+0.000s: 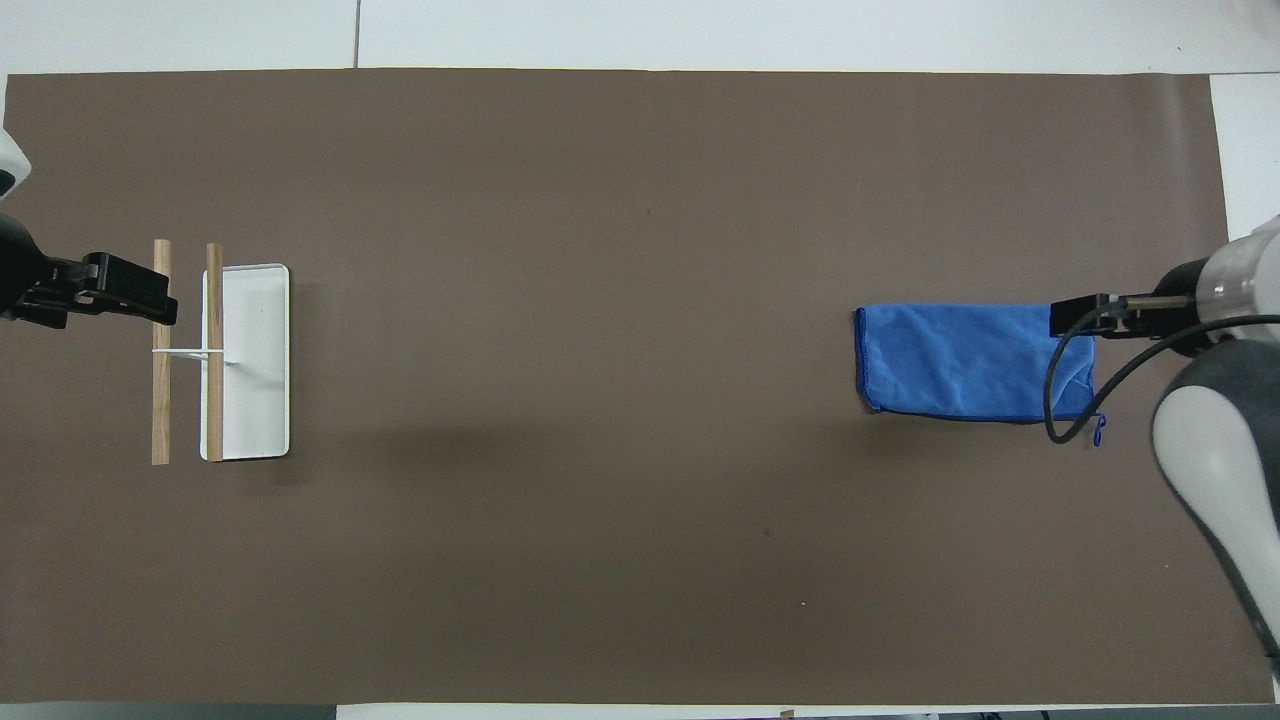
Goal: Right arm passes towel to left arm to hang
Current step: 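Lower the right gripper onto the blue towel's near end and grasp it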
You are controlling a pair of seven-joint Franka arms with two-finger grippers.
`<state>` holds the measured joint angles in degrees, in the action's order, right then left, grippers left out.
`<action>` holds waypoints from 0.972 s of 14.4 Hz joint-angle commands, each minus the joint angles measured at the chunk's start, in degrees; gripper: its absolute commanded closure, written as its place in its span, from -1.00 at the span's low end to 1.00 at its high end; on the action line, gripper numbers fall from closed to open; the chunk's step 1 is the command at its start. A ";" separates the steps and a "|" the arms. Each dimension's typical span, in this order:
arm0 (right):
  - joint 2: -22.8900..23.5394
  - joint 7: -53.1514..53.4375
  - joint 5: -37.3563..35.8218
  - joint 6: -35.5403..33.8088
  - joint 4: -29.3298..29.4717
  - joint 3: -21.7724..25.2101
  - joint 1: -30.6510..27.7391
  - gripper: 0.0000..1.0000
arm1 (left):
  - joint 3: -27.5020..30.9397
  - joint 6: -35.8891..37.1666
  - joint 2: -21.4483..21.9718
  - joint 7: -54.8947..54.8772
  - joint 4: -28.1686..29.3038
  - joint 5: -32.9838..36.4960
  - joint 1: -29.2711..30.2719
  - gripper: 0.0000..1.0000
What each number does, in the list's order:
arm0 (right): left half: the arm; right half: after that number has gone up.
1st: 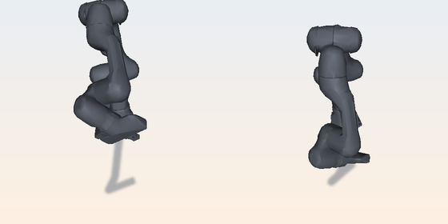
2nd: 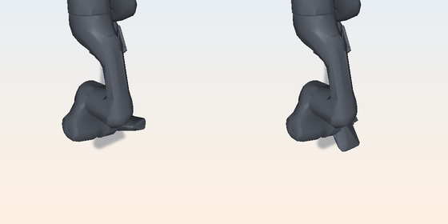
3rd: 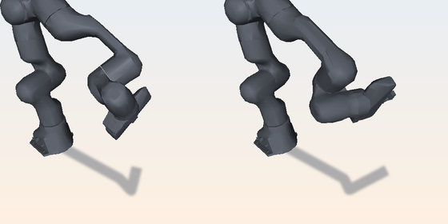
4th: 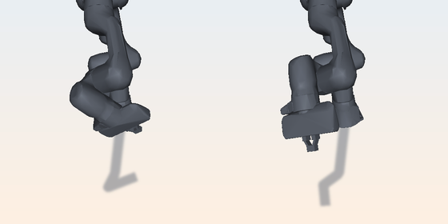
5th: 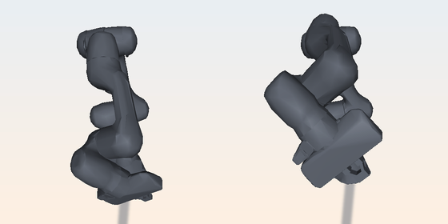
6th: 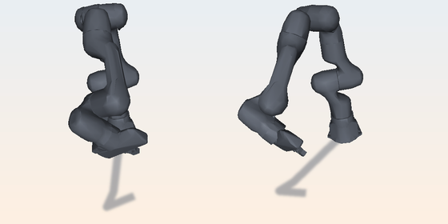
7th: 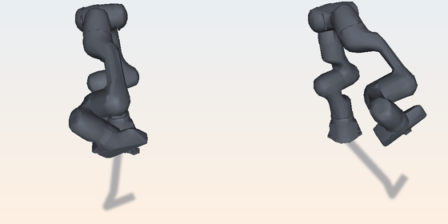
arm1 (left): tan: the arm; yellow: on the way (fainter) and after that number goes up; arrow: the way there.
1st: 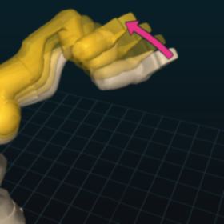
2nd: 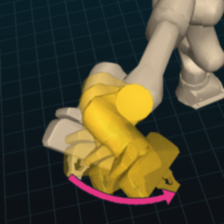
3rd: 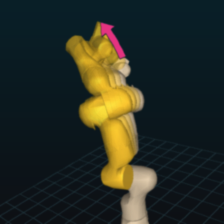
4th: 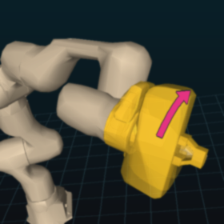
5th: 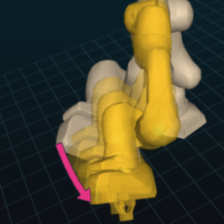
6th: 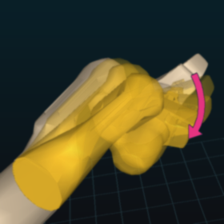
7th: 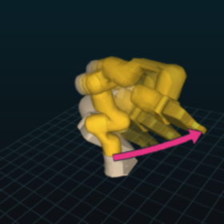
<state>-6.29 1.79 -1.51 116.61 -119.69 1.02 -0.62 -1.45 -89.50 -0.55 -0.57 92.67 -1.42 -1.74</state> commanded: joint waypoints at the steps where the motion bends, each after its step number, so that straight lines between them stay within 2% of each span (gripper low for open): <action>1: 2.58 -0.12 0.63 8.86 -6.07 -0.05 0.18 -1.00 | -0.22 -1.11 1.61 -0.66 1.81 0.90 0.50 -1.00; 3: 4.70 -0.55 0.63 16.67 -9.58 -0.05 -0.08 -1.00 | -0.22 -1.03 1.52 -0.66 1.81 0.90 0.42 -1.00; 5: 8.56 -3.18 0.63 23.02 -10.48 -0.05 -1.57 -1.00 | -0.22 -1.03 1.52 -0.66 1.81 0.99 0.42 -1.00; 8: 12.08 -3.81 0.63 25.41 -10.48 -0.05 -3.51 -1.00 | -0.22 -1.03 1.52 -0.66 1.81 0.99 0.42 -1.00; 10: 12.36 -4.51 0.54 25.42 -10.83 -0.05 -4.30 -1.00 | -0.22 -1.03 1.61 -0.66 1.81 0.90 0.42 -1.00; 14: 14.90 -6.17 0.54 30.51 -12.59 -0.05 -4.22 -1.00 | -0.22 -1.03 1.61 -0.66 1.81 0.90 0.42 -1.00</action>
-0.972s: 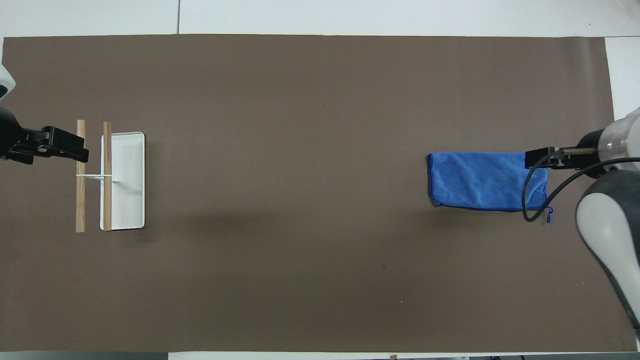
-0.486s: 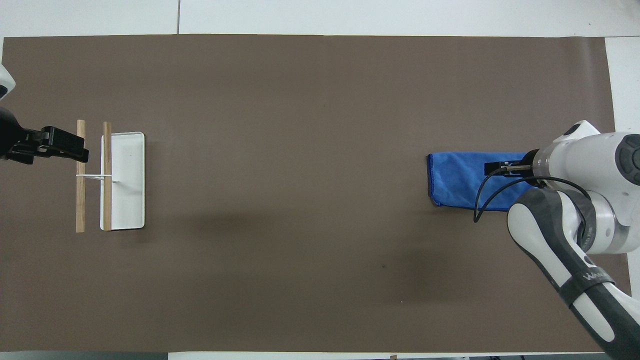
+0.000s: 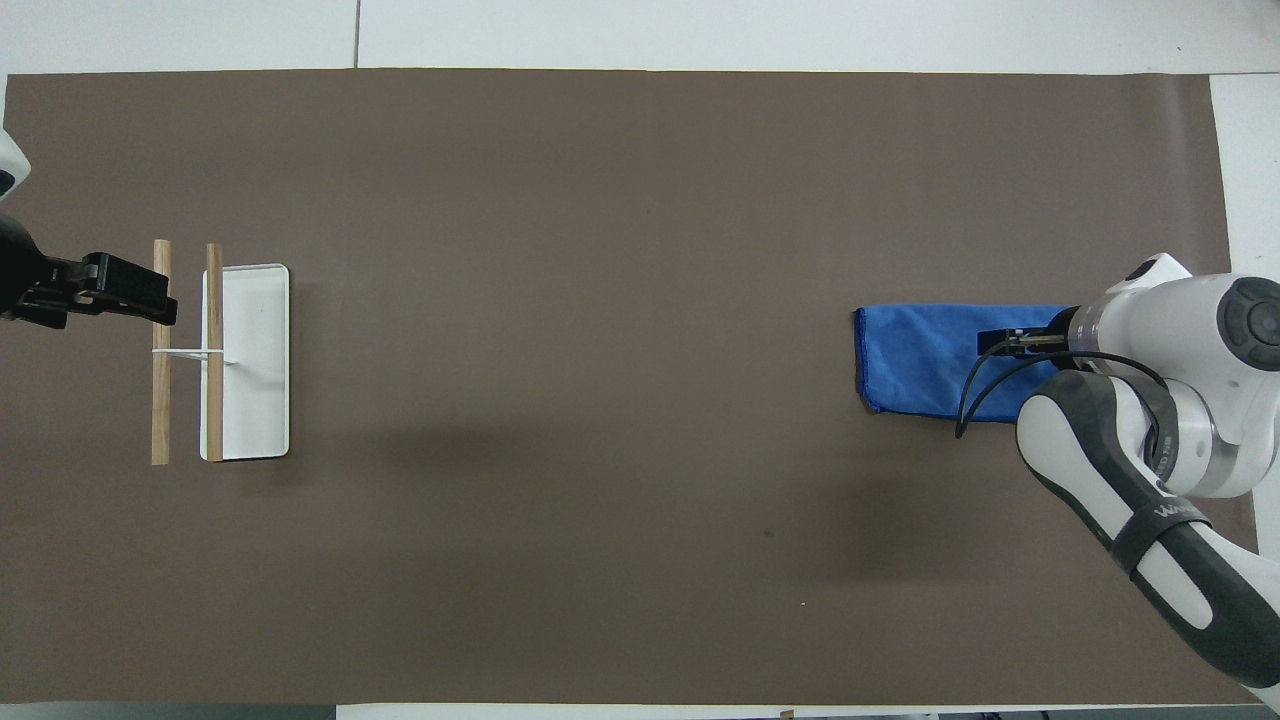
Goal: Right arm passes towel to left arm to hang
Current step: 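Lower the right gripper onto the blue towel's near end and grasp it, then lift the towel with the right gripper while the left gripper reaches toward it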
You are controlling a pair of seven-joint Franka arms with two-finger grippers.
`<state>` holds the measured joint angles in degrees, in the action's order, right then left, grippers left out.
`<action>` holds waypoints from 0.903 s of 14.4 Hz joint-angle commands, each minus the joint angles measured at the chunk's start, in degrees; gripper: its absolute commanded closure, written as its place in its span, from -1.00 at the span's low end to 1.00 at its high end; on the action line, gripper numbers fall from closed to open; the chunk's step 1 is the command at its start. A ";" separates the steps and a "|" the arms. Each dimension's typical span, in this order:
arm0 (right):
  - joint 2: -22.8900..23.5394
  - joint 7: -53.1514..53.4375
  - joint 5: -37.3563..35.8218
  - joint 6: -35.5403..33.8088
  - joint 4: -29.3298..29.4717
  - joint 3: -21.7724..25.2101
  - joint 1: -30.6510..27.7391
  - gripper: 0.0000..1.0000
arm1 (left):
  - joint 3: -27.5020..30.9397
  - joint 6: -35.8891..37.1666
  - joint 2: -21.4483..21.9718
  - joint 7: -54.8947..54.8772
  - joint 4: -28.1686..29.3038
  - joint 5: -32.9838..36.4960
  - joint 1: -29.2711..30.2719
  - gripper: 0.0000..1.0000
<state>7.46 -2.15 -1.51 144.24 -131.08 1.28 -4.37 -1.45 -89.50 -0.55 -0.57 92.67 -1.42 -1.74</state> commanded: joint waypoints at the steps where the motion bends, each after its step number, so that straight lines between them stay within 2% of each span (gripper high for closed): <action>1: 1.32 -3.29 0.54 2.89 -1.28 -0.32 -0.46 -0.90 | -0.22 -1.03 1.52 -0.66 1.81 0.90 0.42 -1.00; 2: 1.33 -4.17 0.54 2.81 -1.37 -0.32 -0.46 -0.63 | -0.22 -1.11 1.61 -0.66 1.81 0.90 0.42 -1.00; 3: 1.33 -5.40 0.54 2.81 -1.37 -0.32 -0.55 -0.23 | -0.22 -1.11 1.61 -0.66 1.81 0.98 0.42 -1.00; 4: 1.33 -6.02 0.63 2.63 -1.54 -0.32 -0.55 0.24 | -0.22 -1.11 1.52 -0.66 1.81 0.90 0.42 -1.00; 5: 1.24 -6.11 0.54 2.28 -1.63 -0.32 -0.46 0.91 | -0.22 -1.03 1.52 -0.66 1.81 0.90 0.42 -1.00; 6: 1.24 -5.59 0.54 2.19 -1.63 -0.32 -0.20 1.00 | -0.39 -0.76 1.61 -1.27 1.81 0.90 -0.10 -1.00; 10: 0.63 -5.59 0.54 -1.13 -0.23 -0.40 0.94 1.00 | -0.74 -1.03 1.61 -0.74 1.81 0.90 -2.92 -1.00; 13: -1.04 -3.40 0.54 -11.91 6.07 -0.58 3.66 1.00 | -0.48 -1.03 1.61 -0.74 1.81 0.90 -2.13 -1.00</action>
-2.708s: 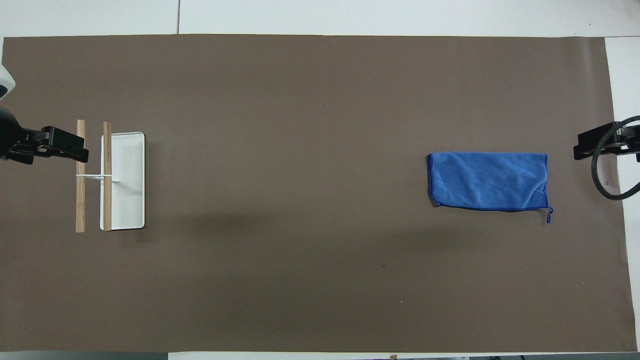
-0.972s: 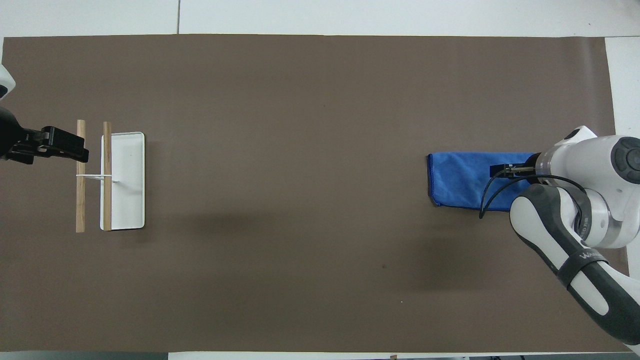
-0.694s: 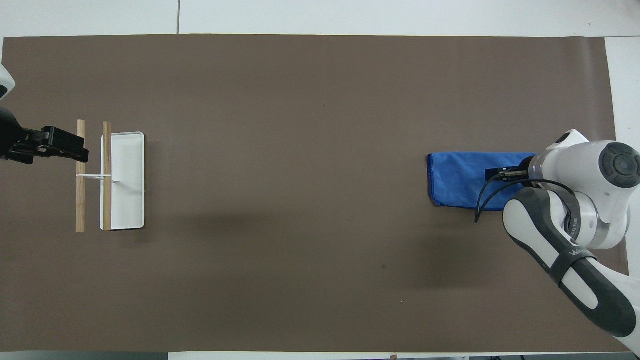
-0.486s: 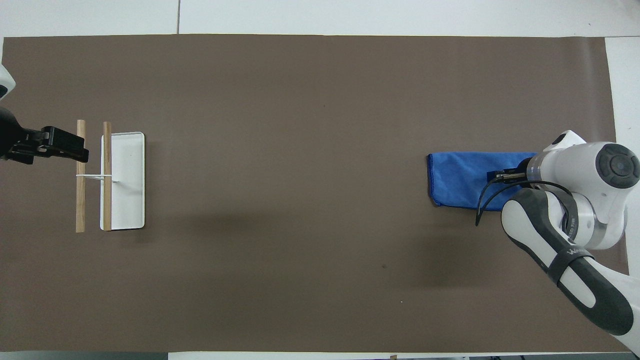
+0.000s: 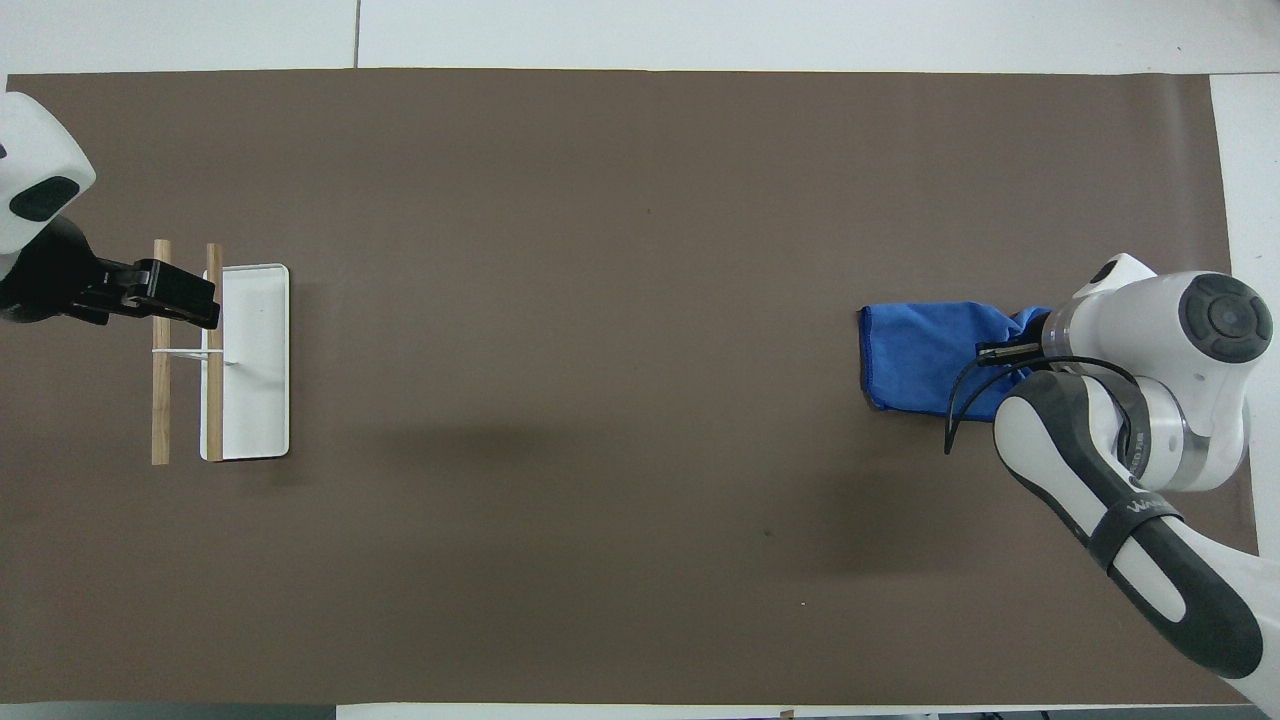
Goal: Right arm passes towel to left arm to hang
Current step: 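Lift the towel with the right gripper while the left gripper reaches toward it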
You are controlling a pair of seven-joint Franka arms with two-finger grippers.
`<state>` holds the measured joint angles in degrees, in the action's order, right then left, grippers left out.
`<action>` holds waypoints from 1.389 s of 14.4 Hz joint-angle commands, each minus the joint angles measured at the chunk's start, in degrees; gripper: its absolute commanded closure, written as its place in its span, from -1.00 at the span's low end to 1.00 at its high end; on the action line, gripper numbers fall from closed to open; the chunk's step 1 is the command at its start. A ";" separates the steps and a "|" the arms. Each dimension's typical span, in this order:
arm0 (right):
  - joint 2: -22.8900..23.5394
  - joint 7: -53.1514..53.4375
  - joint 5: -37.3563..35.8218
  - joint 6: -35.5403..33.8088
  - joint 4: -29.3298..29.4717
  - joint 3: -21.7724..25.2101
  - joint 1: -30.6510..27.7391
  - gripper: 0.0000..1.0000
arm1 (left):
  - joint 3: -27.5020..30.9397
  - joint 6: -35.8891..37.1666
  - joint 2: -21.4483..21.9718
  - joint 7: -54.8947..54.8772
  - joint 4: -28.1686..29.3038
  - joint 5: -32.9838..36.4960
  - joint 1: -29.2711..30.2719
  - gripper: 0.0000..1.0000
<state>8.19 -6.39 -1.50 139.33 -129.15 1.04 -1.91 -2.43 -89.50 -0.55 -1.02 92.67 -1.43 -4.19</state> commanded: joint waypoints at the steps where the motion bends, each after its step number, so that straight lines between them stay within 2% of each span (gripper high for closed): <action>1: -2.21 2.94 0.54 -11.67 7.04 -0.34 2.68 1.00 | 0.76 -0.50 1.61 -0.21 1.81 0.90 0.41 -1.00; 5: -2.13 13.39 0.71 -26.02 20.40 -0.78 9.45 1.00 | 0.76 -0.32 1.69 0.05 1.90 0.90 1.38 -1.00; 6: -1.87 17.25 1.15 -27.87 23.57 -0.95 11.47 1.00 | 0.85 -0.50 1.69 -0.03 2.07 0.90 1.46 -1.00; 9: -1.43 28.94 11.15 -27.63 28.25 -0.96 16.31 1.00 | 0.85 -1.11 1.69 0.32 2.07 0.90 1.46 -1.00; 11: -0.73 37.45 16.59 -23.52 28.87 -0.96 19.55 1.00 | 0.85 -1.73 1.61 0.32 2.07 0.29 2.42 -1.00; 16: -0.02 60.23 32.68 -7.08 27.38 -1.04 26.95 1.00 | 0.85 -2.26 0.91 4.62 2.25 -6.91 4.36 -1.00; 20: 1.47 70.70 47.61 6.79 27.81 -1.04 32.65 1.00 | 0.85 -7.95 0.73 16.46 5.84 -15.42 4.54 -1.00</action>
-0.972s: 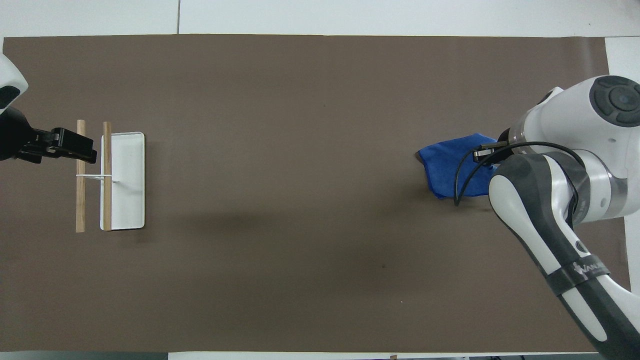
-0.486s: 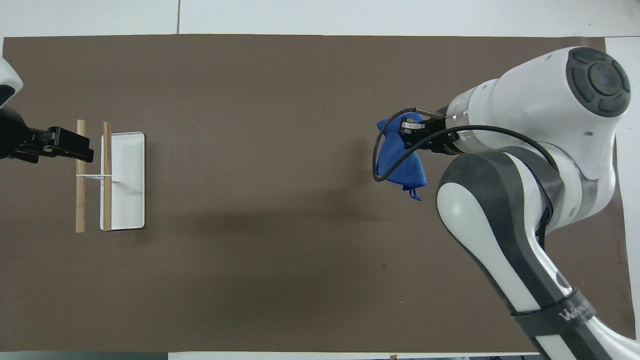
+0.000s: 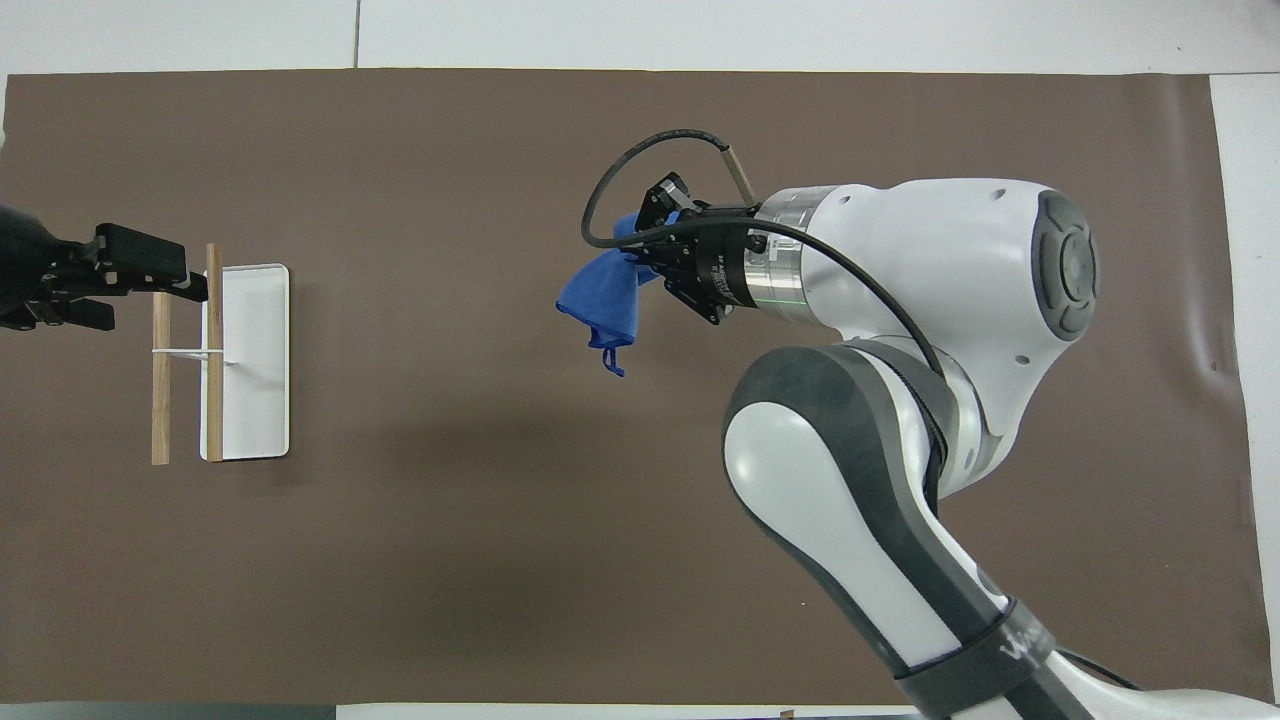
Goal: Right arm passes towel to left arm to hang
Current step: 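Lift the towel with the right gripper while the left gripper reaches toward it, then close the left gripper on the towel held by the right gripper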
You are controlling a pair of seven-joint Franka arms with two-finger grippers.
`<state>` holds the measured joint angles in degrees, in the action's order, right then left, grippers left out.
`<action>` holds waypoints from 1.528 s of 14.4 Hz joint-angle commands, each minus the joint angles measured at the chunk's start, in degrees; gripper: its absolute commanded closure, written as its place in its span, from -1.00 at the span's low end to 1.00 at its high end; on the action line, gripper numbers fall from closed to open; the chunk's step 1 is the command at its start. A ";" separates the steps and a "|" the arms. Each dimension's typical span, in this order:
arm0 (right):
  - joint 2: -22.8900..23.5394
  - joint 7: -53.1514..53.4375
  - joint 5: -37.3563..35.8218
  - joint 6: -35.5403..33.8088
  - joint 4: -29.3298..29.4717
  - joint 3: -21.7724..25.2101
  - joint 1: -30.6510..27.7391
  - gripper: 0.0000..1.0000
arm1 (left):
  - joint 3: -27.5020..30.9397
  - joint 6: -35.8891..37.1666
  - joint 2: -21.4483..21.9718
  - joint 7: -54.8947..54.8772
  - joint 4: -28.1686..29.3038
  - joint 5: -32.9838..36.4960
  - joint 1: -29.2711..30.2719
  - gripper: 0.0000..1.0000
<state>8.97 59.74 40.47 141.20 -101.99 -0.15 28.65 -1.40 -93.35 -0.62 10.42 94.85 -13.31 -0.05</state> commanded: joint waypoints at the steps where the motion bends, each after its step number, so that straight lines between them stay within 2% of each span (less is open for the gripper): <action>1: 0.78 6.51 8.45 7.75 0.92 0.24 3.24 1.00 | -0.18 -5.86 0.80 7.66 5.24 -6.52 0.32 -1.00; 4: 1.13 10.21 14.45 14.62 1.09 0.24 7.29 1.00 | -0.36 -16.12 0.54 17.85 11.91 -14.18 -0.99 -1.00; 7: 2.54 14.17 19.98 18.14 4.16 0.24 9.58 1.00 | -0.36 -22.99 -1.92 23.40 14.13 -20.41 -4.25 -1.00; 9: 3.33 16.45 21.14 18.15 6.45 0.15 9.85 1.00 | -0.36 -28.52 -2.98 27.96 15.96 -26.21 -7.57 -1.00; 12: 3.86 17.87 21.31 20.15 7.33 -0.47 12.04 1.00 | -0.45 -36.09 -3.33 32.18 18.52 -30.43 -12.50 -1.00; 17: 4.13 19.28 21.14 21.93 7.60 -0.56 12.75 1.00 | -0.45 -35.15 -2.37 38.26 18.09 -33.53 -12.34 -1.00; 22: 4.21 19.28 21.14 21.93 7.51 -0.56 12.84 1.00 | -0.18 -28.13 0.35 38.71 17.74 -34.50 -9.01 -1.00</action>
<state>12.24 78.65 60.33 162.41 -95.92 -0.44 41.63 -1.81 -125.60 -2.47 48.67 111.96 -46.85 -11.32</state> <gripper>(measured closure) 0.960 0.000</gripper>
